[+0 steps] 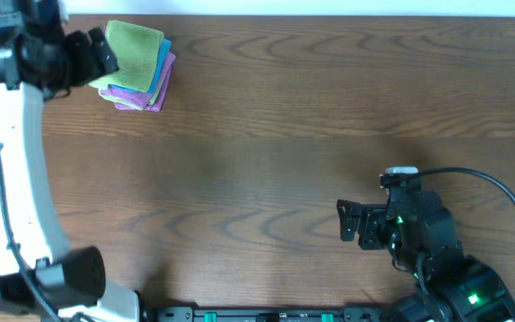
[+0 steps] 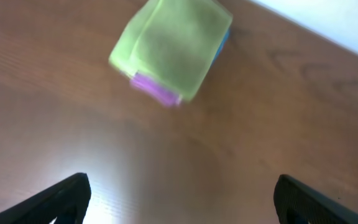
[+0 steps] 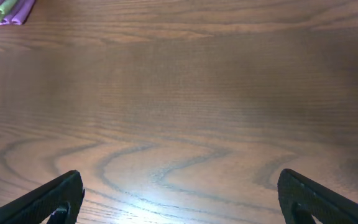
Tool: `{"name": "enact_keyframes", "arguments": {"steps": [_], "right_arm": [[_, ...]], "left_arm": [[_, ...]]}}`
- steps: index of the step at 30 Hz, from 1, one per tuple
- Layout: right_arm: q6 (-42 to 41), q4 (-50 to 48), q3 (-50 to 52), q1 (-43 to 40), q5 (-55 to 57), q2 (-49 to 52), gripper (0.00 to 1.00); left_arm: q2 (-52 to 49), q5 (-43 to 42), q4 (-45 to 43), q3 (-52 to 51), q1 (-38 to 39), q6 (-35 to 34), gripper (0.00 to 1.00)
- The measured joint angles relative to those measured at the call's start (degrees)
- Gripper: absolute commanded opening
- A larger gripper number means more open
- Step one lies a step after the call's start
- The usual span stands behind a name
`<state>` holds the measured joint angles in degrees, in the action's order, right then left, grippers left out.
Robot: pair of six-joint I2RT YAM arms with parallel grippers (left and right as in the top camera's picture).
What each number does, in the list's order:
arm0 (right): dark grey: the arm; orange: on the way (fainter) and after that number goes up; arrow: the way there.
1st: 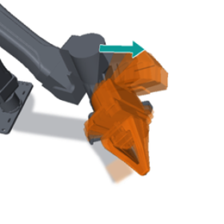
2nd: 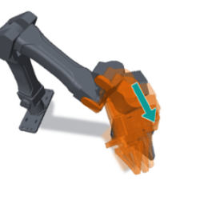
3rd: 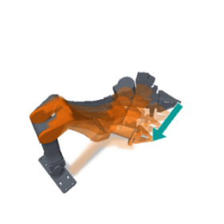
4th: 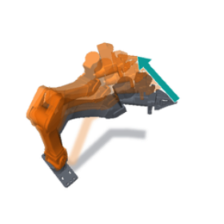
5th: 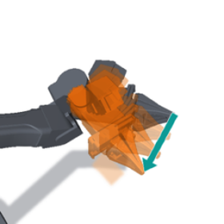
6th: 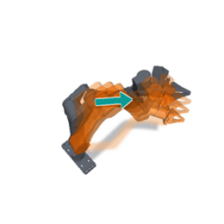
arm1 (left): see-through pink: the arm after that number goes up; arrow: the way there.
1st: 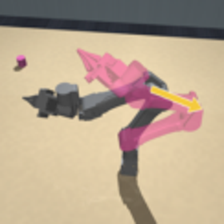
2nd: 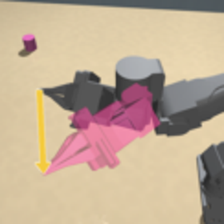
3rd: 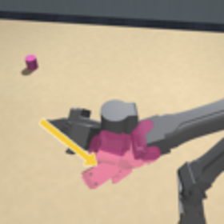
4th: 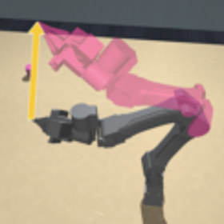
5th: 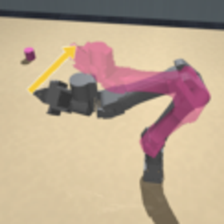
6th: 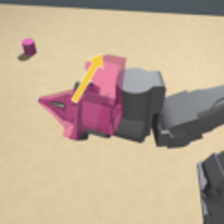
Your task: Fold the cloth
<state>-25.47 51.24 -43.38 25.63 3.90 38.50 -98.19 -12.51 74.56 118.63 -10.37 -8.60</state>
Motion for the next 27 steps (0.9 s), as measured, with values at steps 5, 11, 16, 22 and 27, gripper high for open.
{"name": "enact_keyframes", "arguments": {"steps": [5, 11, 16, 22, 27], "right_arm": [[0.0, 0.0, 0.0, 0.0, 0.0, 0.0, 0.99], [0.0, 0.0, 0.0, 0.0, 0.0, 0.0, 0.99], [0.0, 0.0, 0.0, 0.0, 0.0, 0.0, 0.99], [0.0, 0.0, 0.0, 0.0, 0.0, 0.0, 0.99], [0.0, 0.0, 0.0, 0.0, 0.0, 0.0, 0.99]], "left_arm": [[5.1, 0.5, 5.6, 0.0, -0.4, 0.8, 0.95], [11.3, 0.7, 10.9, 0.0, -0.4, 3.3, 0.95], [17.0, 0.9, 14.5, 0.0, -0.3, 5.5, 0.95], [22.8, 1.4, 14.8, -1.0, -0.4, 6.1, 0.95], [30.4, 1.6, 9.7, -9.2, -0.3, 6.1, 0.95]]}}
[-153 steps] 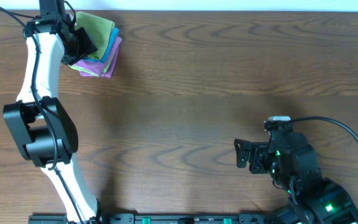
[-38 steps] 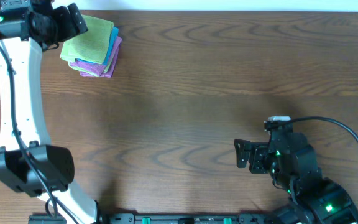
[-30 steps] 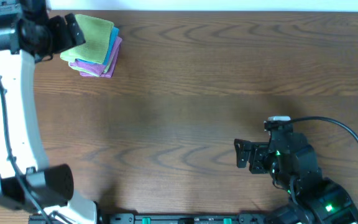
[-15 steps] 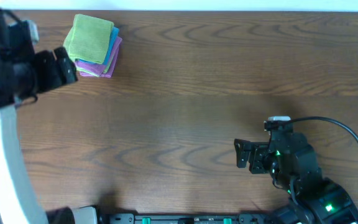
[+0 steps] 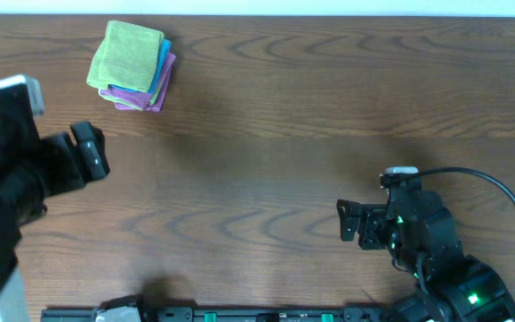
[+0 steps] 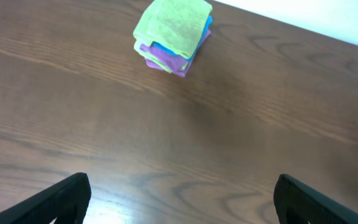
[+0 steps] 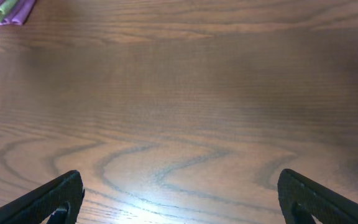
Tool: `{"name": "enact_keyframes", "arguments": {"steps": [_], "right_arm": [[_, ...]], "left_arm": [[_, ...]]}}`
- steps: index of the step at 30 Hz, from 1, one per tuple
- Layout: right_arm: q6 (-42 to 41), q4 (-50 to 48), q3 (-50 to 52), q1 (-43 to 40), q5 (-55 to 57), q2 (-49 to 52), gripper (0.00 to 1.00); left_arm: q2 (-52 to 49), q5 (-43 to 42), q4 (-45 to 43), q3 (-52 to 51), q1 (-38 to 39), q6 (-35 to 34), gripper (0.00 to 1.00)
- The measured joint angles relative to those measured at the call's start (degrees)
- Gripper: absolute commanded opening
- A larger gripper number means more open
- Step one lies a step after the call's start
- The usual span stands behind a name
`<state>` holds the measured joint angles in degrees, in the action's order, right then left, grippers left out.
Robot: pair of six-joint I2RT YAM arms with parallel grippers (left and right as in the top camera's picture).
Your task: Fold the cloth
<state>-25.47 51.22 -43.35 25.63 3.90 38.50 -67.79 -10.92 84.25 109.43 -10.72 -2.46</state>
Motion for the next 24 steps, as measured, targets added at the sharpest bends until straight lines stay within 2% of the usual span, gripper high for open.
{"name": "enact_keyframes", "arguments": {"steps": [12, 24], "right_arm": [[0.0, 0.0, 0.0, 0.0, 0.0, 0.0, 0.99], [0.0, 0.0, 0.1, 0.0, 0.0, 0.0, 0.99]], "left_arm": [[22.7, 0.4, -19.1, -32.1, 0.0, 0.4, 0.95], [43.3, 0.4, -32.7, -61.8, 0.0, 0.9, 0.95]]}}
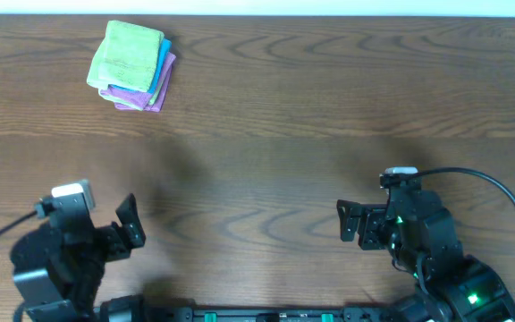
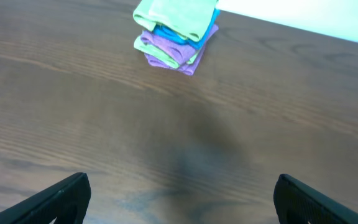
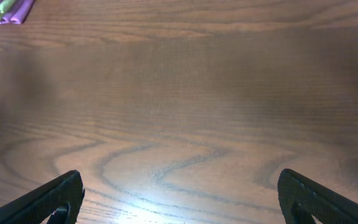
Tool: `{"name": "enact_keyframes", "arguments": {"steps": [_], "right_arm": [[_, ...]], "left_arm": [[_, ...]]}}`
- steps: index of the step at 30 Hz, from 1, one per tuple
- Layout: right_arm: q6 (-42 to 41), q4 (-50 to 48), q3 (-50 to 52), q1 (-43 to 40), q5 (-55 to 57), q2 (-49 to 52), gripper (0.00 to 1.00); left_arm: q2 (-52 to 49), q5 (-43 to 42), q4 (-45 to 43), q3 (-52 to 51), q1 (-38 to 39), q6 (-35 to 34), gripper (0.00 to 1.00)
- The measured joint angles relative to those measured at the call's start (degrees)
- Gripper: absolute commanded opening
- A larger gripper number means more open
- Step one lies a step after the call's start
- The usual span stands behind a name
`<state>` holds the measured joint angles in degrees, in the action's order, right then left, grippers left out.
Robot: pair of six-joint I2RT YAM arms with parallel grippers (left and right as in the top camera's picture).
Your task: Fold the cloth
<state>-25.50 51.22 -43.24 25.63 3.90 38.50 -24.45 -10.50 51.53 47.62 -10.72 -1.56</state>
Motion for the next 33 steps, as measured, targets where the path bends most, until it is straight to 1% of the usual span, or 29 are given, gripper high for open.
{"name": "enact_keyframes", "arguments": {"steps": [4, 8, 15, 19, 27, 33], "right_arm": [[0.0, 0.0, 0.0, 0.0, 0.0, 0.0, 0.99], [0.0, 0.0, 0.0, 0.0, 0.0, 0.0, 0.99], [0.0, 0.0, 0.0, 0.0, 0.0, 0.0, 0.99], [0.0, 0.0, 0.0, 0.0, 0.0, 0.0, 0.99], [0.0, 0.0, 0.0, 0.0, 0.0, 0.0, 0.99], [0.0, 0.0, 0.0, 0.0, 0.0, 0.0, 0.99]], "left_arm": [[6.1, 0.0, -1.9, -7.4, 0.0, 0.4, 0.95], [11.3, 0.0, -2.1, -13.0, 1.0, 2.8, 0.95], [17.2, 0.0, -2.1, -18.4, 3.2, 8.5, 0.95], [20.4, 0.0, -2.3, -22.0, 3.4, 10.6, 0.95], [23.5, 0.0, -2.3, -28.8, 3.4, 11.1, 0.95], [23.6, 0.6, -2.4, -29.5, 5.0, 11.1, 0.95]]}}
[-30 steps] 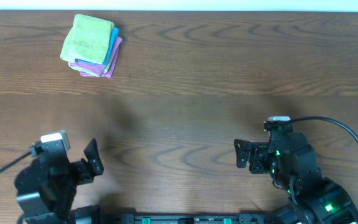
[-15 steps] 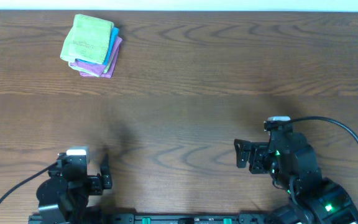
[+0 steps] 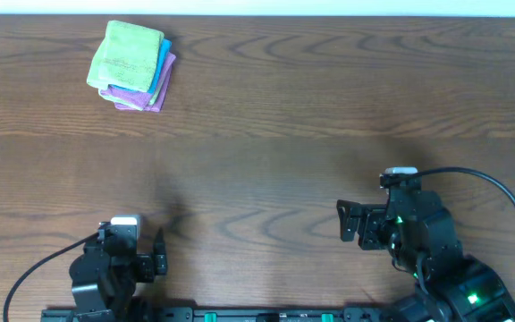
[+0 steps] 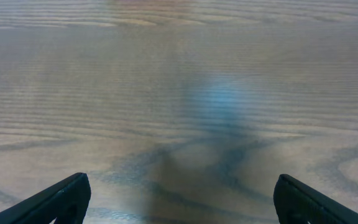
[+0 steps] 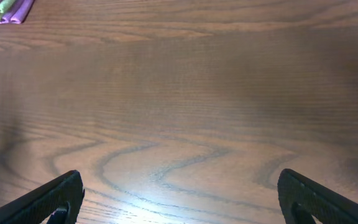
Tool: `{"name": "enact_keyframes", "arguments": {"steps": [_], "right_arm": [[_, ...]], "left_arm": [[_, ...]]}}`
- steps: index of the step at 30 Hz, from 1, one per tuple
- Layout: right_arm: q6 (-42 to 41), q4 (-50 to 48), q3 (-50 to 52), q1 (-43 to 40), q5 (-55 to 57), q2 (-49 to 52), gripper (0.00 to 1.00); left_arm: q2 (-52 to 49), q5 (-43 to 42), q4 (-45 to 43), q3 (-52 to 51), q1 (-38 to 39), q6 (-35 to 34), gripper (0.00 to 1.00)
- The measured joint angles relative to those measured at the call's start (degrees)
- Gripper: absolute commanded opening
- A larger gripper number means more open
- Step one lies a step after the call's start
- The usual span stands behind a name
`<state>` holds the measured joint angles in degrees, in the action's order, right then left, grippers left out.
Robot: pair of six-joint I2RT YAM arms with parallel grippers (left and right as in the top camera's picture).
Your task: Fold the cloth
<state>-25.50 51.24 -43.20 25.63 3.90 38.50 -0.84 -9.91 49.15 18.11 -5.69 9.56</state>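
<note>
A stack of folded cloths (image 3: 130, 65) lies at the table's far left corner, a green one on top, blue and purple below. Its purple and green edge (image 5: 5, 9) shows at the top left of the right wrist view. My left gripper (image 3: 159, 266) sits low at the front left edge, far from the stack; its wrist view shows it open (image 4: 179, 208) over bare wood. My right gripper (image 3: 345, 221) rests at the front right, open (image 5: 180, 202) with nothing between its fingers.
The brown wooden table (image 3: 311, 107) fills the view, with a white strip beyond its far edge. A black cable (image 3: 499, 192) loops from the right arm near the right edge. A black rail (image 3: 257, 315) runs along the front edge.
My left arm has drawn back further toward the front edge, and its wrist view has lost the cloth stack and shows only wood. The right arm and the stack have not moved.
My left gripper was open right beside the folded stack at the far left corner. Then it stood at the left side mid-table, then near the front, and now it is down at the front edge. The stack stayed folded in place and the right arm stayed still.
</note>
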Motion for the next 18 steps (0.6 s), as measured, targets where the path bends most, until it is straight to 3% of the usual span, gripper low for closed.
{"name": "enact_keyframes", "arguments": {"steps": [18], "right_arm": [[0.0, 0.0, 0.0, 0.0, 0.0, 0.0, 0.99]], "left_arm": [[0.0, 1.0, 0.4, 0.0, 1.1, 1.2, 0.95]]}}
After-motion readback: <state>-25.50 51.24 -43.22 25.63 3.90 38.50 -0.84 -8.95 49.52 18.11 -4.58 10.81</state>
